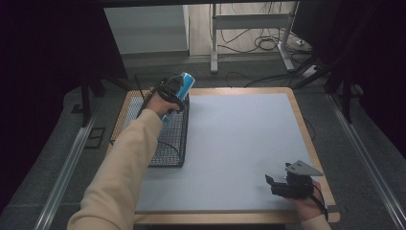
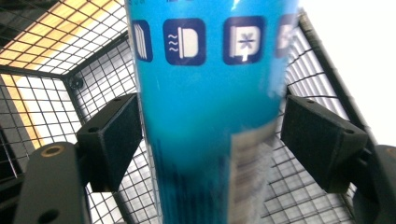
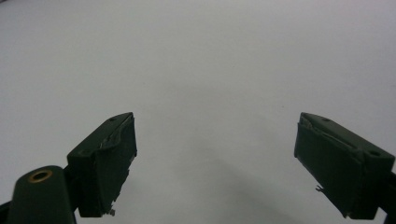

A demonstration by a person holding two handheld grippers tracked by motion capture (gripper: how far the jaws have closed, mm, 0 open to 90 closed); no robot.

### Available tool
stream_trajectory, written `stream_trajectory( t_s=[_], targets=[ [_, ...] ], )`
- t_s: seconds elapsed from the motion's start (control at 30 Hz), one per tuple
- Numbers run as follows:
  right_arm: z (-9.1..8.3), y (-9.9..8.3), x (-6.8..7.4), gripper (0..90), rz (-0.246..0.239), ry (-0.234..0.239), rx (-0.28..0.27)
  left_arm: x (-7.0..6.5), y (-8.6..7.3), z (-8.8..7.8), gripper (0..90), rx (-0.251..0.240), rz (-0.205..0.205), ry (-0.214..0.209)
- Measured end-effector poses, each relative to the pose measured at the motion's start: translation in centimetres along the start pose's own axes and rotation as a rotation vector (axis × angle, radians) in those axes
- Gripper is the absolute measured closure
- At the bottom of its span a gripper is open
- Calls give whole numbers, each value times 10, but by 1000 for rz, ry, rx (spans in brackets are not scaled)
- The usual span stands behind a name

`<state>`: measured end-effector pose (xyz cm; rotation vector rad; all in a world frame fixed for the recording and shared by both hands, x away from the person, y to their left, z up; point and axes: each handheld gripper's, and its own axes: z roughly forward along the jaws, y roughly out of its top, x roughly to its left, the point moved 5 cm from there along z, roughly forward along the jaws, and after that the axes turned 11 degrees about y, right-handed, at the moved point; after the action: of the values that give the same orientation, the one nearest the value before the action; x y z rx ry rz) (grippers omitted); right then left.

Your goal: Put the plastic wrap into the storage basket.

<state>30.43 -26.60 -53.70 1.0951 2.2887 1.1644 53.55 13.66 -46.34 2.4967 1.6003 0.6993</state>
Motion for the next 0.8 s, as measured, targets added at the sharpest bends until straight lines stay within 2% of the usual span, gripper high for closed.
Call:
stream_trajectory(
  t_s=[0.13,0.3,0.37,0.47,0.8],
  targets=[
    [0,1,0,133,-4,-2,-3,1,-5,-15,150,-33,-32,-33],
    [-1,1,1,133,-6,-2,-4,-5,-12,-45,137,-127,-66,-106],
    [-1,1,1,133,-6,-3,-4,-12,-17,-56,140,-168,-57,-136],
    [-1,2,2,133,-7,-3,-7,-31,-31,-71,150,-226,-31,-181],
    [-2,3,5,133,-11,-7,-8,-90,-72,-111,162,-367,70,-310]
  ],
)
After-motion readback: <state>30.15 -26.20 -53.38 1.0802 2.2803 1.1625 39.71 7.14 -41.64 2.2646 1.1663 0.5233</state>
